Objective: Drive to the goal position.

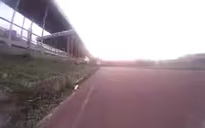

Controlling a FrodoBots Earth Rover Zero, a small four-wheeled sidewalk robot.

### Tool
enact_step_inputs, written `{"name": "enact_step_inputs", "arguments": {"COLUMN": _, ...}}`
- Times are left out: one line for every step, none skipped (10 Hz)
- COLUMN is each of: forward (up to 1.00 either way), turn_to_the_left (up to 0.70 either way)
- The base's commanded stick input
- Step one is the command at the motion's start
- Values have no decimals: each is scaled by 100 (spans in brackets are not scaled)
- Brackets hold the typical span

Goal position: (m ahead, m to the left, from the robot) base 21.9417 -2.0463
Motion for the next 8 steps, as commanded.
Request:
{"name": "enact_step_inputs", "arguments": {"forward": 70, "turn_to_the_left": 0}}
{"name": "enact_step_inputs", "arguments": {"forward": 70, "turn_to_the_left": 0}}
{"name": "enact_step_inputs", "arguments": {"forward": 70, "turn_to_the_left": 0}}
{"name": "enact_step_inputs", "arguments": {"forward": 70, "turn_to_the_left": 0}}
{"name": "enact_step_inputs", "arguments": {"forward": 70, "turn_to_the_left": -16}}
{"name": "enact_step_inputs", "arguments": {"forward": 70, "turn_to_the_left": -35}}
{"name": "enact_step_inputs", "arguments": {"forward": 70, "turn_to_the_left": -35}}
{"name": "enact_step_inputs", "arguments": {"forward": 70, "turn_to_the_left": -17}}
